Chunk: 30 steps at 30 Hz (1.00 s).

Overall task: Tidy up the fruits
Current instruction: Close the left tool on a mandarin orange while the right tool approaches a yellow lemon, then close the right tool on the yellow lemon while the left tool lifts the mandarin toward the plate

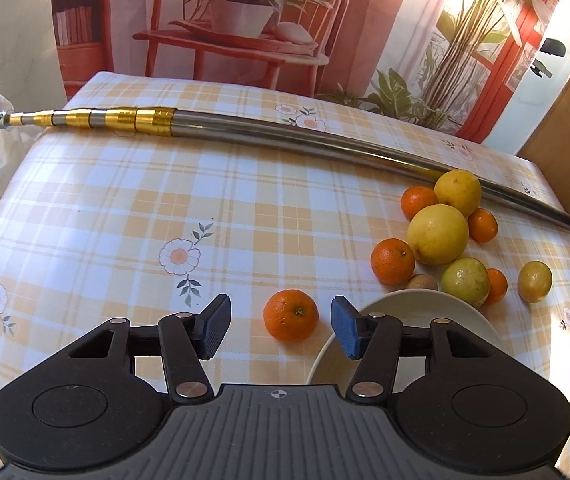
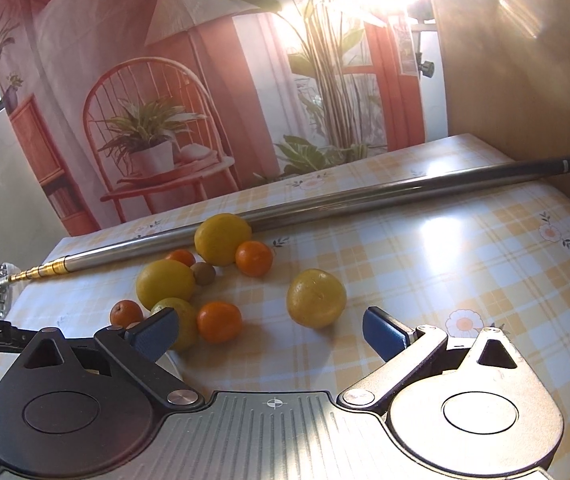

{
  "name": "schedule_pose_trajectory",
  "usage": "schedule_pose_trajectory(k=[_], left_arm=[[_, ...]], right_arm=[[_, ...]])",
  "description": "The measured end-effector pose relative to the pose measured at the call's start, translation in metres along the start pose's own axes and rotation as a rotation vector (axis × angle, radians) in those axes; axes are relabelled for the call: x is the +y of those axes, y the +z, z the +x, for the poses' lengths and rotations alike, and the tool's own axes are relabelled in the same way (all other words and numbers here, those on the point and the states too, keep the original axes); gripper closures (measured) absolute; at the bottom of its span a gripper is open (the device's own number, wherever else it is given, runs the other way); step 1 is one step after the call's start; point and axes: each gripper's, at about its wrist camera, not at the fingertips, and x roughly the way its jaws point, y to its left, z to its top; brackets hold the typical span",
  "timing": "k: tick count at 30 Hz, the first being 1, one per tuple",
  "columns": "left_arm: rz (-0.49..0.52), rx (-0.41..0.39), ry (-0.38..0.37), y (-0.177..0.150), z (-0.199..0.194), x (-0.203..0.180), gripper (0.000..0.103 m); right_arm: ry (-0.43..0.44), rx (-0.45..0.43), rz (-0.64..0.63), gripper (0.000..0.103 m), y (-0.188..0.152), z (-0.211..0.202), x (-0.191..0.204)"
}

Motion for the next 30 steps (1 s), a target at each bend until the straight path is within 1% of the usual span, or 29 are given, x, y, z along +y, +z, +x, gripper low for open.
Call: schedule_pose_trajectory(k=[5,9,13,14,17,23,25,30], left_arm=[[-0.038,0.042,-0.008,0.002,0.021,0.002,0.051],[-0.068,0.056,-0.026,0.001,0.029,0.007,0.061],[-0.093,0.042,-0.049,-0.002,0.027,0.01,0.066],[-0.093,0.037,-0.045,-0.003,0.026,0.01,0.067],[-0.063,0.0,-0.001,-0.007,0.019,0.007,0.067],[-0.019,-0.071,0.029,-0.011,-0.002,0.004,0.067],[-0.003,-0.09,0.039,-0.012,-0.008,0.001,0.067],[0.059,-0.147,0.052,-0.018,-0.024,-0.014,0.067]], right_arm=[[-0.004,0.002,0.0,0.005,-0.001,-0.003,0.0],[-0.004,0.006,-0.002,0.005,-0.002,-0.002,0.002],[-0.001,0.01,-0.005,0.005,-0.001,-0.001,0.003],[0.0,0.01,-0.005,0.005,-0.002,-0.001,0.003],[-0.002,0.008,-0.002,0.005,-0.002,-0.001,0.001],[-0.012,0.008,0.011,0.005,-0.005,0.003,-0.004],[-0.016,-0.016,-0.014,0.005,-0.004,0.003,-0.005],[-0.08,-0.155,-0.135,0.005,0.0,0.005,-0.013]])
